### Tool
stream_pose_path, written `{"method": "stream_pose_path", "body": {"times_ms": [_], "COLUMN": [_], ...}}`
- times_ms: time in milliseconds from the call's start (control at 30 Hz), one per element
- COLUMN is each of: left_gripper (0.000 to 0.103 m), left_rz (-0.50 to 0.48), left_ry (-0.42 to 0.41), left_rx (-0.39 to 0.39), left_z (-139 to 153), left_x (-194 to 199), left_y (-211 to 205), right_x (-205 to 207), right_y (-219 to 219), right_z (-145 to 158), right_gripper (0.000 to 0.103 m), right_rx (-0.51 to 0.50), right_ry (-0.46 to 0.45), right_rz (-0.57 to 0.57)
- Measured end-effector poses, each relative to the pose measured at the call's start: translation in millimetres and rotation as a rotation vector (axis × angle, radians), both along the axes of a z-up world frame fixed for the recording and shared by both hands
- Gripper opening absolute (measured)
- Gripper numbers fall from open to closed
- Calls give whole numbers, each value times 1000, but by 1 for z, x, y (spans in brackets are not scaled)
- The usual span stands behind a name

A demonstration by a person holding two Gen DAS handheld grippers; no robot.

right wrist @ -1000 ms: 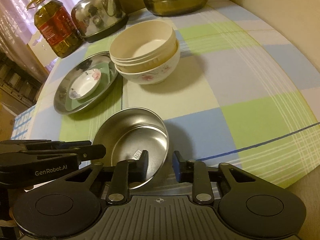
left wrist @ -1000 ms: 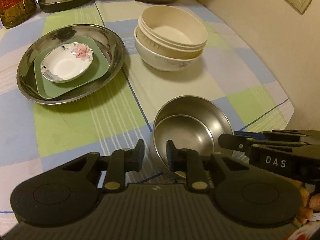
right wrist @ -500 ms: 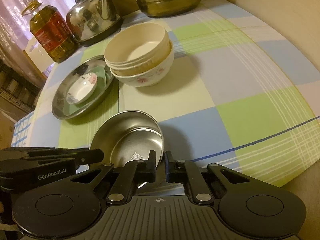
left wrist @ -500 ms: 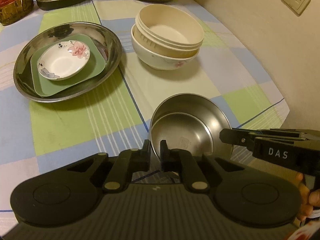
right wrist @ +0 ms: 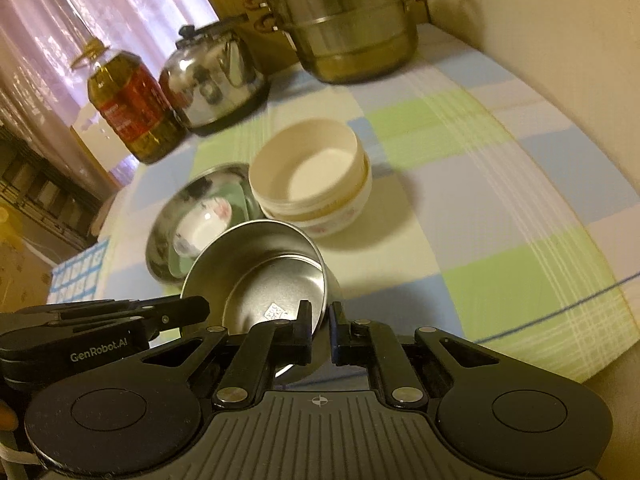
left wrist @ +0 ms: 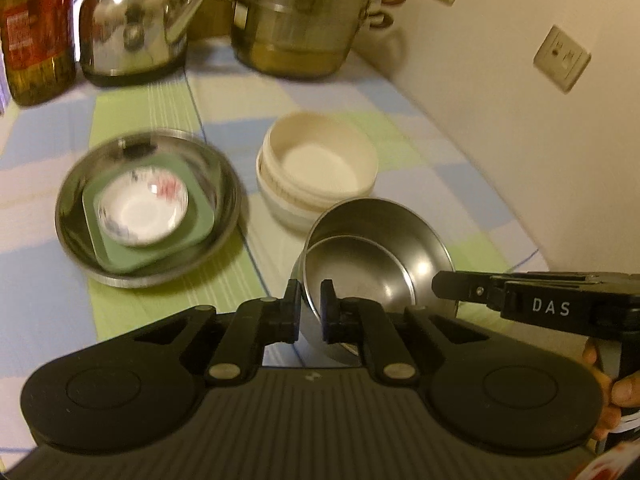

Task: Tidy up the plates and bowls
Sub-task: 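Carry the steel bowl with the right tool onto the cream bowls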

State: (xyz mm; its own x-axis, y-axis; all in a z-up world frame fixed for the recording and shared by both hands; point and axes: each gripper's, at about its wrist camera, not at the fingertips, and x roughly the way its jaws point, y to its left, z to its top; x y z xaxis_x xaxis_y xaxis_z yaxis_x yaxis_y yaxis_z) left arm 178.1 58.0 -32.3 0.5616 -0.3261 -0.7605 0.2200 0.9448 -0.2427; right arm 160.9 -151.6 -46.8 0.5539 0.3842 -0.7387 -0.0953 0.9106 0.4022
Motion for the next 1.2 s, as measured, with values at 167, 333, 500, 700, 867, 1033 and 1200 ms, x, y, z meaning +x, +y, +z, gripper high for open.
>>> {"method": "stream_pose_path", "body": {"times_ms": [167, 333, 500, 700, 867, 1033, 1200], "left_gripper": [8, 8, 8, 8, 8, 8, 8], "left_rz": [4, 5, 8, 15, 21, 27, 28], "left_ry": [-61, -109, -130, -133, -119, -96, -77], "left_rx": [-6, -8, -1, 0, 9, 12, 20], "left_z": [22, 35, 40, 39, 31, 21, 12], "left_x": [22, 46, 73, 98, 112, 121, 126], "left_y": [-2, -5, -11, -14, -15, -15, -18], "right_x": [20, 46, 71, 98, 115, 124, 129], "right_y": [-6, -12, -16, -18, -19, -19, -20], "right_z": [18, 32, 38, 38, 31, 22, 11], "right_gripper": [9, 9, 9, 9, 9, 9, 9], "right_rx": [29, 51, 57, 57, 59, 64, 65], "right_ry": [-30, -53, -65, -72, -71, -65, -45], "right_rz": [-15, -39, -50, -63, -69, -68, -71]}}
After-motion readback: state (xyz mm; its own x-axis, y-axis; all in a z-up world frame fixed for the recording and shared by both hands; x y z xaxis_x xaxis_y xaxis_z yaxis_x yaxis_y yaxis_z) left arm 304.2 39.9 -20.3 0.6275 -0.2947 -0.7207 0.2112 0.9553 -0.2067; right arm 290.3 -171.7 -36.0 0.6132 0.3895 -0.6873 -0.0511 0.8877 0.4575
